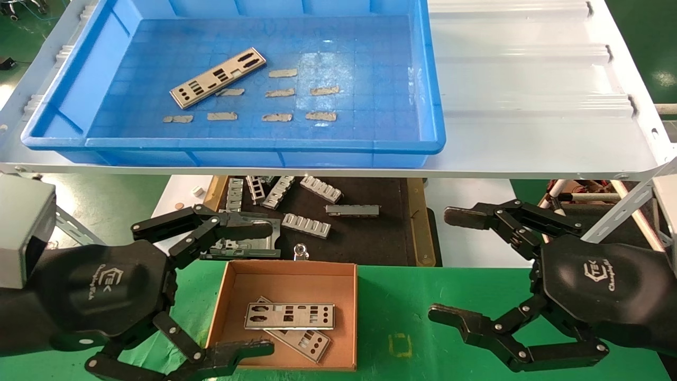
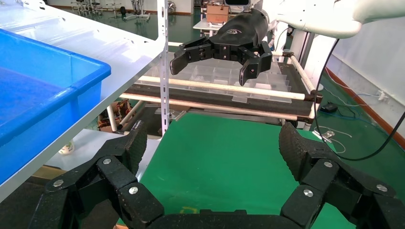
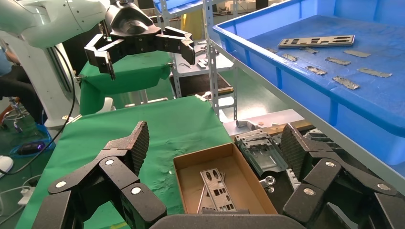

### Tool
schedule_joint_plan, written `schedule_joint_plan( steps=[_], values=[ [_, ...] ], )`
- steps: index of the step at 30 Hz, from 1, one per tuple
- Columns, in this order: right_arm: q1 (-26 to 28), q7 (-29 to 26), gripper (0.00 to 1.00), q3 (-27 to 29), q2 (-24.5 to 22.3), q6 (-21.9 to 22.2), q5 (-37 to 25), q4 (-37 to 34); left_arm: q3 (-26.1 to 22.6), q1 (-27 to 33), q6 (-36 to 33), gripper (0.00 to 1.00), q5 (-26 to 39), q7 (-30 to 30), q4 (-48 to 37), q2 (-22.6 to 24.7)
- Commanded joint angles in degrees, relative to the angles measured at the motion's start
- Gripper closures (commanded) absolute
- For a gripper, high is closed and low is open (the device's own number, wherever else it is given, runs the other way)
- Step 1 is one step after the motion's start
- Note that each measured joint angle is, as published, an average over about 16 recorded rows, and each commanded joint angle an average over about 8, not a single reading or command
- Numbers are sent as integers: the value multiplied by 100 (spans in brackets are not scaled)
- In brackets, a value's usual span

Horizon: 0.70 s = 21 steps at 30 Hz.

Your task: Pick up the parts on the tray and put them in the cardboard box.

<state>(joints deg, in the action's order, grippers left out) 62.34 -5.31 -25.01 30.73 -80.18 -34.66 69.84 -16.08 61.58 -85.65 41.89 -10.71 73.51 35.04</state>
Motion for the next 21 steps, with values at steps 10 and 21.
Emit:
schedule_joint_plan(
  steps=[10,21],
  values=[
    [0,0,0,0,0,0,0,0,0,0,0,0,0,0,0,0],
    [0,0,0,0,0,0,0,0,0,0,0,0,0,0,0,0]
  ],
)
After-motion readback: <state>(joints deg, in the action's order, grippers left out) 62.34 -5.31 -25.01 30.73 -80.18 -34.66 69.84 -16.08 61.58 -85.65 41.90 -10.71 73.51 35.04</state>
